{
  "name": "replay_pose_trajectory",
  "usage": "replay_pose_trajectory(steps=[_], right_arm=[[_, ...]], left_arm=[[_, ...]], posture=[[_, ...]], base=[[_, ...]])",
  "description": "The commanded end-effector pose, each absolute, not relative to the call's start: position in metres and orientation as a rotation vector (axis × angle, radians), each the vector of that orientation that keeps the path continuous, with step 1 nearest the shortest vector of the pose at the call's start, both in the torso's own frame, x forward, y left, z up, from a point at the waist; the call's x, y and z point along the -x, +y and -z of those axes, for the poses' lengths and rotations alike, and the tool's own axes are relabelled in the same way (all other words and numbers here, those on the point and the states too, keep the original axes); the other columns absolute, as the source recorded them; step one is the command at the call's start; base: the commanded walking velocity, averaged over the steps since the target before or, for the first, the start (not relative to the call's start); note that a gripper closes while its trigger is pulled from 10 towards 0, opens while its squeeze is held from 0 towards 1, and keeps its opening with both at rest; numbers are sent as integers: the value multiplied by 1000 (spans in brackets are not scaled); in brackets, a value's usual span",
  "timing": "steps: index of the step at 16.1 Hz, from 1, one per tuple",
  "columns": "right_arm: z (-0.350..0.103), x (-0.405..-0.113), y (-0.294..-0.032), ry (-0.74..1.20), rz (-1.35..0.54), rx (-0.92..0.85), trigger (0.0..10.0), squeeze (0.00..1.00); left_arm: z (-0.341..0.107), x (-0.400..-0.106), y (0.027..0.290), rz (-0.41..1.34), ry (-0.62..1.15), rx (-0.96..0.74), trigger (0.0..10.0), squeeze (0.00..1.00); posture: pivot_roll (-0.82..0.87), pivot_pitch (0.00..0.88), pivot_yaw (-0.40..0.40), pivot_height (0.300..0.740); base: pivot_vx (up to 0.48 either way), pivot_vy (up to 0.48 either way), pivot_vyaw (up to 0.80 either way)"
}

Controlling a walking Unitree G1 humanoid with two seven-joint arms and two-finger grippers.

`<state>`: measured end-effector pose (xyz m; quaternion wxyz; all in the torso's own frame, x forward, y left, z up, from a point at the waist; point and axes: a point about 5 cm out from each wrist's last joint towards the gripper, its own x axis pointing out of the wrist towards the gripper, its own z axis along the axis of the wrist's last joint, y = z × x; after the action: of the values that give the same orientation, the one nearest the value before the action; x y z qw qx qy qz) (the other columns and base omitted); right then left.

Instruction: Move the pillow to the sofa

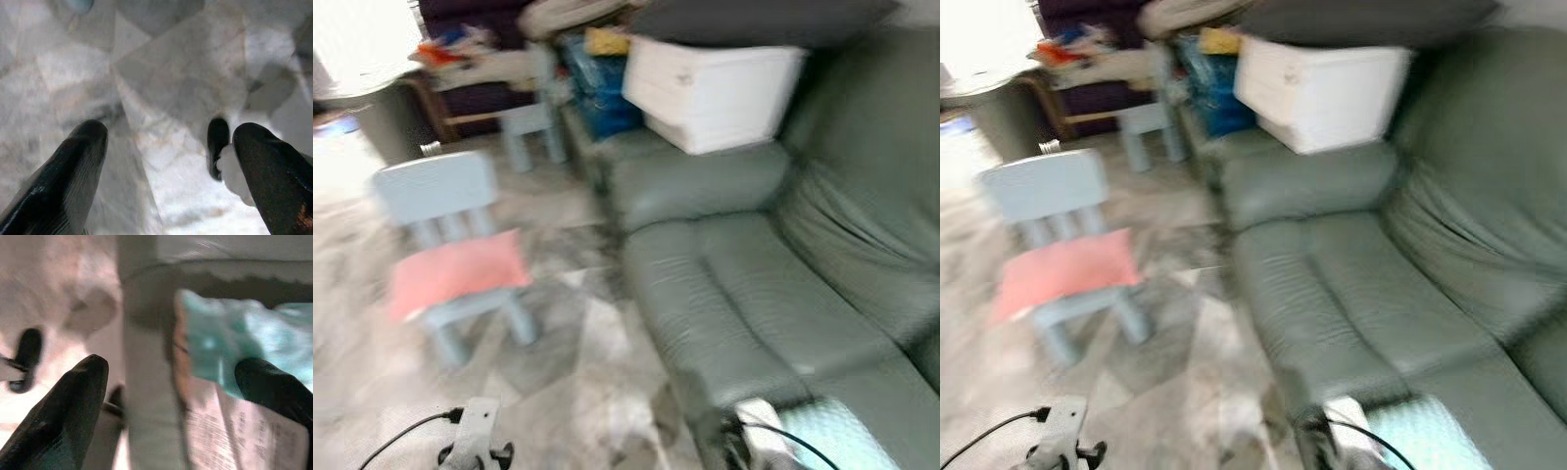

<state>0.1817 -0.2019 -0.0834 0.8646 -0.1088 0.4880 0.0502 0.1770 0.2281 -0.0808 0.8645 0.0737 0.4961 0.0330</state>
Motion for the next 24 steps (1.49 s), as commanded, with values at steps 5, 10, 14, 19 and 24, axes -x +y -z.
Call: replay_pose_trajectory(steps=[5,10,14,19,24], right_arm=[[80,-191,-189,986,-105,179,10000,0],[80,-193,-189,987,-116,187,10000,0],[79,-195,-187,983,-123,194,10000,0],[80,-193,-185,992,-143,207,10000,0],[79,-194,-189,994,-159,243,10000,0]], left_arm=[[82,-171,236,-103,1066,-157,10000,0],[83,-171,233,-104,1070,-151,10000,0],[81,-174,235,-106,1070,-158,10000,0],[81,-169,241,-118,1077,-174,10000,0],[81,-174,234,-122,1070,-153,10000,0]], posture=[[-34,0,15,740],[-34,0,17,740],[-32,0,32,740],[4,0,26,740],[6,0,18,740]], base=[[0,192,273],[0,480,0],[0,480,0],[0,480,0],[0,480,0]])
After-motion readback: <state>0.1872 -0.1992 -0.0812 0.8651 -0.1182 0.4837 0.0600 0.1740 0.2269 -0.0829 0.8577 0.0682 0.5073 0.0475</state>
